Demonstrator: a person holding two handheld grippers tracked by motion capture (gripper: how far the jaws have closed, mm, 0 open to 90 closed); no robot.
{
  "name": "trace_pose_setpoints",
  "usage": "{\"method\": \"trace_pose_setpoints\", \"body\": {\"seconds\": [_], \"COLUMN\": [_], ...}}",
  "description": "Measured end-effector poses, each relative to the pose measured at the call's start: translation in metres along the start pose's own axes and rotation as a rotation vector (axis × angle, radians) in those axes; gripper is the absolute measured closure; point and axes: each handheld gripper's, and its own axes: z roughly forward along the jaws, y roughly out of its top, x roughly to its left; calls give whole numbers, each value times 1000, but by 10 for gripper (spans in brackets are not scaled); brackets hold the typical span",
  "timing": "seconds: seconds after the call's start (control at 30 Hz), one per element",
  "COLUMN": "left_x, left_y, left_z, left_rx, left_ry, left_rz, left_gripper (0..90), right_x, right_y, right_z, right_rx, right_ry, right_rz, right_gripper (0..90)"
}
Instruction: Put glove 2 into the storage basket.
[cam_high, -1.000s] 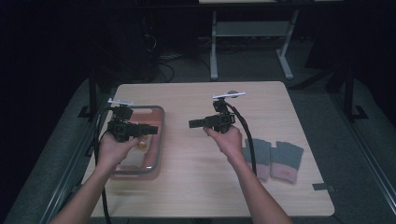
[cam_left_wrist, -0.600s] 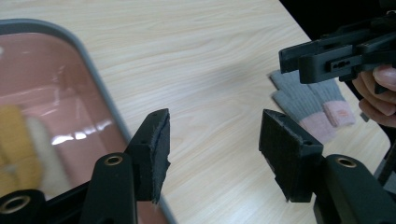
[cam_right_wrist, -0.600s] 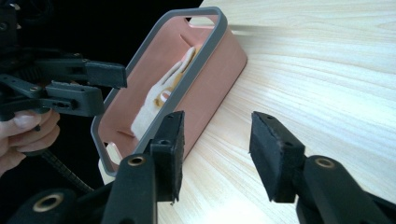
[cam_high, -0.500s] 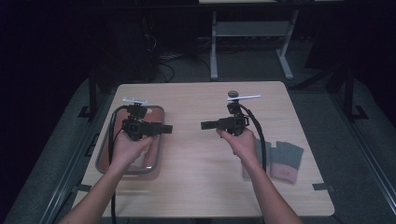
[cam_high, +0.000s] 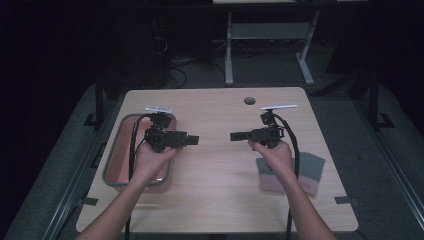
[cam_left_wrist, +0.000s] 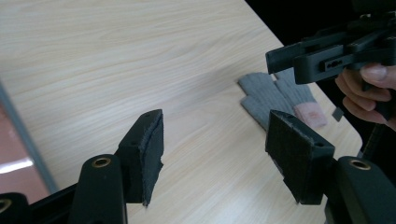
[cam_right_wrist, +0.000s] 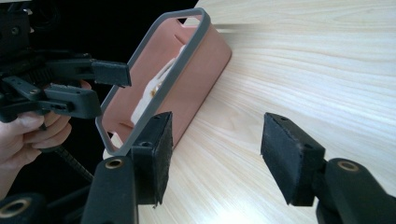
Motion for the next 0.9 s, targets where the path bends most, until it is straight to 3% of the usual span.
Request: {"method": "trace_pose_setpoints", "body": {"seconds": [0.17, 0.47, 0.57, 0.73, 0.9], "left_x": [-2, -9, -13, -16, -20], "left_y": [1, 0, -1, 0, 0], "left_z": [6, 21, 28, 40, 51], "left_rx": [-12, -6, 5, 26, 46], "left_ry": [-14, -53, -63, -99, -101], "left_rz": [-20, -11, 4, -10, 1], "left_gripper": [361, 325, 315, 310, 301], "right_x": [-10, -23, -29, -36, -45], "right_y": [-5, -14, -16, -20, -25], "right_z": [-13, -28, -34, -41, -49], "right_rx": [-2, -22, -13, -2, -5], "right_ry": [0, -16, -14, -30, -50], "right_rz": [11, 5, 12, 12, 32], "right_gripper": [407, 379, 364, 355, 352]}}
